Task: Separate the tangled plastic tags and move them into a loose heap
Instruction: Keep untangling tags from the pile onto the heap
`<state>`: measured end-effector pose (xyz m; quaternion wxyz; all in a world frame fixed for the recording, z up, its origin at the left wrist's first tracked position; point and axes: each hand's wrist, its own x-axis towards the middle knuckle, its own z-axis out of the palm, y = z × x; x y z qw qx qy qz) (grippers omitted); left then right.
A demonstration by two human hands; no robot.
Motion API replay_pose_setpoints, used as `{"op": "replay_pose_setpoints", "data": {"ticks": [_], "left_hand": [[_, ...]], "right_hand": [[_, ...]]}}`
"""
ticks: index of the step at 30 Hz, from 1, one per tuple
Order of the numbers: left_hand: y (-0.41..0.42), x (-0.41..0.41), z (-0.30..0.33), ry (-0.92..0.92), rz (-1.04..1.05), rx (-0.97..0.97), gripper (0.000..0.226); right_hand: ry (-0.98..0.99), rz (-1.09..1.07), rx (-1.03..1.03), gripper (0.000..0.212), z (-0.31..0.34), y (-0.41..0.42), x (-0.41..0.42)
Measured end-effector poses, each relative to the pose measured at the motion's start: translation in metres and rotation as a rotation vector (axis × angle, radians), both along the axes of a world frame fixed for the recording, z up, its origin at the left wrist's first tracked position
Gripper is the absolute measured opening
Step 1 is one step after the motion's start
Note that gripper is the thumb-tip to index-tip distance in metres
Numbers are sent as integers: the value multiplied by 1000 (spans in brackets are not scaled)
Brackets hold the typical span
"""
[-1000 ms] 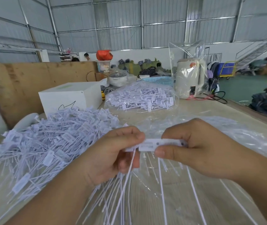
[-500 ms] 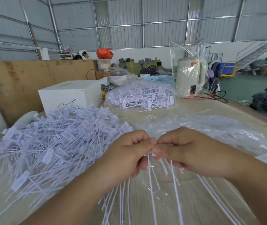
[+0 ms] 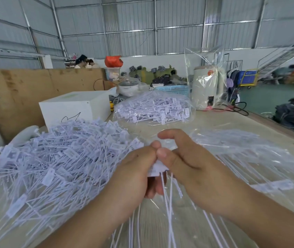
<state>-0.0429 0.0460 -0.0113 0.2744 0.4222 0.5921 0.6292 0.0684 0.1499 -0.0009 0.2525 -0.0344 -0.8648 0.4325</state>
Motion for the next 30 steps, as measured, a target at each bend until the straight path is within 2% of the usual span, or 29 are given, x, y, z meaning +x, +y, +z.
{"op": "replay_pose_setpoints", "data": {"ticks": [3,7,10,12,16,19,23,30], "left_hand": [[-1,-2,0,-20,-22,-94,58],[-1,-6,3,-17,-122,-42,31],[-2,-5,3,-12,-144,-32,25],[-3,-5,5,13,-120,-35,27],[-6,-9,9,39,-66,-37,31],[-7,-8,10,43,-133,-86,25],[-5,-6,9,4,-128,-56,21],[0,-4,12,-420,-64,239,14]], "right_hand": [[17,-21,32,49,-1,-3,-1],[14,-105,45,61,-3,-5,-1],[0,-124,36,75,-5,-3,-2],[-60,-106,43,71,-4,1,0],[-302,-16,59,57,10,20,11],[-339,30,33,48,16,25,16],[-253,58,58,47,17,20,14],[239,-244,13,44,9,-7,-3]]}}
